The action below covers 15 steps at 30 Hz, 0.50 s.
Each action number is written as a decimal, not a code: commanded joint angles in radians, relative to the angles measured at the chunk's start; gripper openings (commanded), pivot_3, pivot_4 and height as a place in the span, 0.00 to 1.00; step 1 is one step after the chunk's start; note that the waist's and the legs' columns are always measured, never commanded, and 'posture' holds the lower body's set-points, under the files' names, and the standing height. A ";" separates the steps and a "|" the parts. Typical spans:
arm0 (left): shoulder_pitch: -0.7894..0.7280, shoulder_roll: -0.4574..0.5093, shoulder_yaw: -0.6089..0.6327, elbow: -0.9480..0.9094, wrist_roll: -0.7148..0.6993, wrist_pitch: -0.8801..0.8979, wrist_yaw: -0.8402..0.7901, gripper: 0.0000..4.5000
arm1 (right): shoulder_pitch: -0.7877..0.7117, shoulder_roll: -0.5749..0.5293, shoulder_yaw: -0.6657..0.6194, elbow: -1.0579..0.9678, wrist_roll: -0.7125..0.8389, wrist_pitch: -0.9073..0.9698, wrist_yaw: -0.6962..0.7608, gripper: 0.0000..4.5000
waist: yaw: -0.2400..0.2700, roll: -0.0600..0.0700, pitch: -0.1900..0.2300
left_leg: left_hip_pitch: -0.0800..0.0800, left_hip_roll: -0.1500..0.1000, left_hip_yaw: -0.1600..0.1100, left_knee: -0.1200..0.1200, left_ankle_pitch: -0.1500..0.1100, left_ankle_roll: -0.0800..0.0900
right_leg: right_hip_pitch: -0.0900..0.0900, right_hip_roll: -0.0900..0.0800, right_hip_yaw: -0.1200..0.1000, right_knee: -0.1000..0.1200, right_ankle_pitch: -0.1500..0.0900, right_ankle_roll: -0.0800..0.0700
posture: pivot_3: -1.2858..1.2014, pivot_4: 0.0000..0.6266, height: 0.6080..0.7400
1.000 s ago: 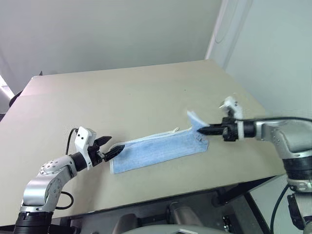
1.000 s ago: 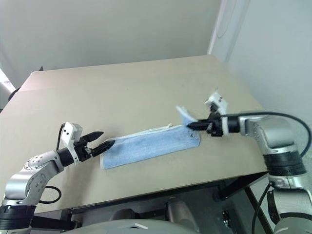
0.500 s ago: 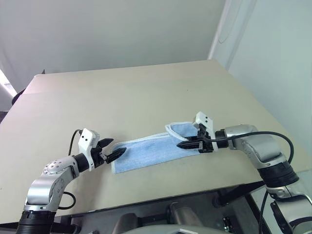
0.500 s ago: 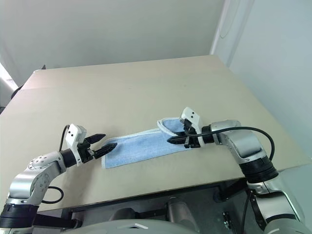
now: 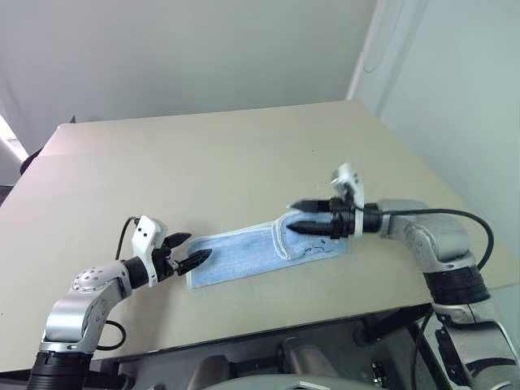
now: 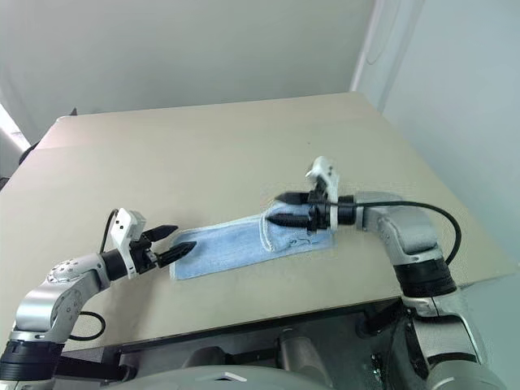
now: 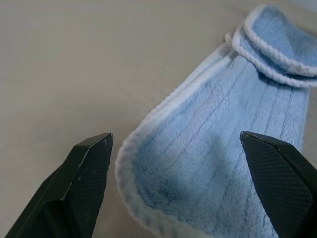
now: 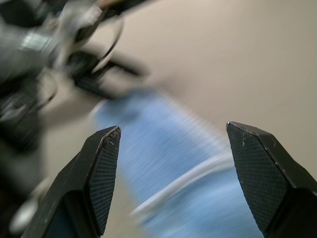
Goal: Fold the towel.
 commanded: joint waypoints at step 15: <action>-0.006 0.018 0.085 -0.007 -0.017 -0.017 0.003 0.96 | 0.055 0.185 0.152 0.564 -0.301 -0.454 0.010 0.79 | -0.002 -0.004 -0.004 | 0.001 0.000 0.000 0.000 0.000 0.000 | 0.005 0.000 0.001 0.001 0.000 -0.001 | 0.52 0.00 1.00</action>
